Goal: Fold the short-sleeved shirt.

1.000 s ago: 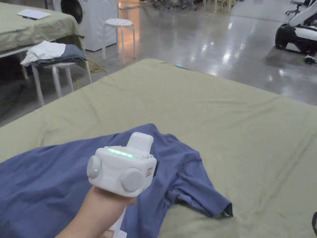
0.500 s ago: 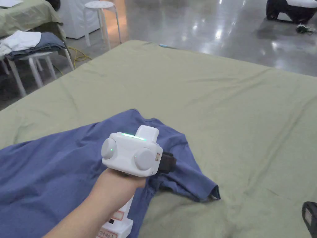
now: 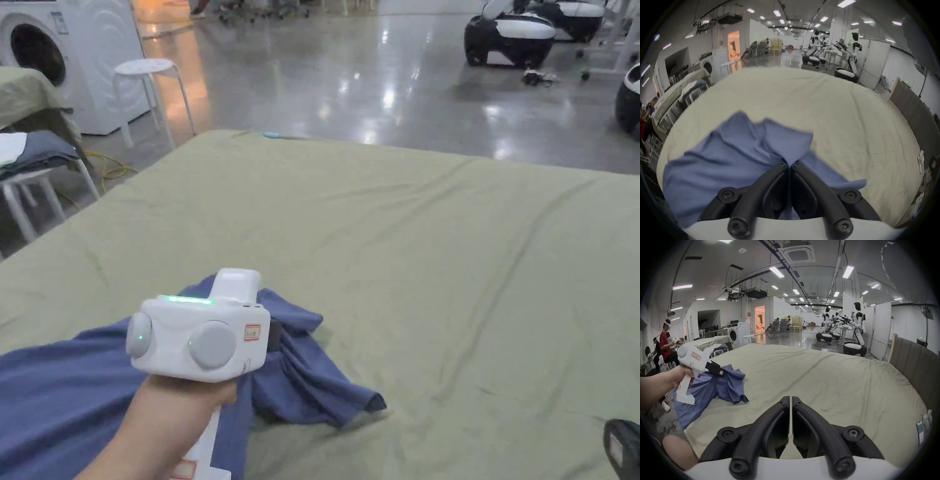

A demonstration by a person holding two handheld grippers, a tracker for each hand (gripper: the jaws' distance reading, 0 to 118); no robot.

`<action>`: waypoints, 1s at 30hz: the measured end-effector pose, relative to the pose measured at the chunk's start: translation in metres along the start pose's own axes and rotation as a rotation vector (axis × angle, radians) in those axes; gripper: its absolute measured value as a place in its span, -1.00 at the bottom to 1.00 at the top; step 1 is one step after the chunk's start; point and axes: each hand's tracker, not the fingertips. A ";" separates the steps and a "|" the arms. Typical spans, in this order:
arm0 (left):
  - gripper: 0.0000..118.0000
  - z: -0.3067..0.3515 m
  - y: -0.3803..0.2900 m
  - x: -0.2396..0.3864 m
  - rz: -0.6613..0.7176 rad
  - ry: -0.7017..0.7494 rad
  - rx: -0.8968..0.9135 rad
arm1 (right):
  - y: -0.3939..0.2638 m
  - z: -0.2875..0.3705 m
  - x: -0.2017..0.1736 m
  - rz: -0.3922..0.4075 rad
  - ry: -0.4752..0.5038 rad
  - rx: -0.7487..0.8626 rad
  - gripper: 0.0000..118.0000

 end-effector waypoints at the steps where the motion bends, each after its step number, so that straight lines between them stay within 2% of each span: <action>1: -1.00 0.011 0.007 0.002 0.004 -0.013 0.026 | 0.003 0.004 0.001 -0.005 -0.006 0.011 -0.92; 6: -1.00 0.067 0.045 0.033 -0.020 -0.073 0.135 | 0.007 0.004 0.002 -0.055 -0.023 0.080 -0.92; 8: -1.00 0.088 0.057 0.058 -0.068 -0.110 0.164 | -0.009 0.061 0.049 -0.074 -0.050 0.108 -0.92; 10: -1.00 0.109 0.070 0.092 -0.106 -0.177 0.201 | -0.010 0.065 0.055 -0.101 -0.066 0.131 -0.92; 12: -1.00 0.127 0.083 0.137 -0.146 -0.238 0.236 | -0.003 0.114 0.084 -0.127 -0.090 0.153 -0.92; 17: -1.00 0.155 0.097 0.274 -0.225 -0.495 0.253 | -0.001 0.166 0.120 -0.142 -0.193 0.190 -0.92; 20: -1.00 0.157 0.090 0.371 -0.341 -0.604 0.246 | -0.006 0.199 0.149 -0.158 -0.273 0.194 -0.92; 24: -1.00 0.138 0.052 0.485 -0.431 -0.726 0.121 | -0.021 0.244 0.192 -0.179 -0.401 0.184 -0.92; 30: -1.00 0.054 -0.052 0.579 -0.511 -0.702 -0.158 | -0.046 0.298 0.240 -0.226 -0.544 0.134 -0.92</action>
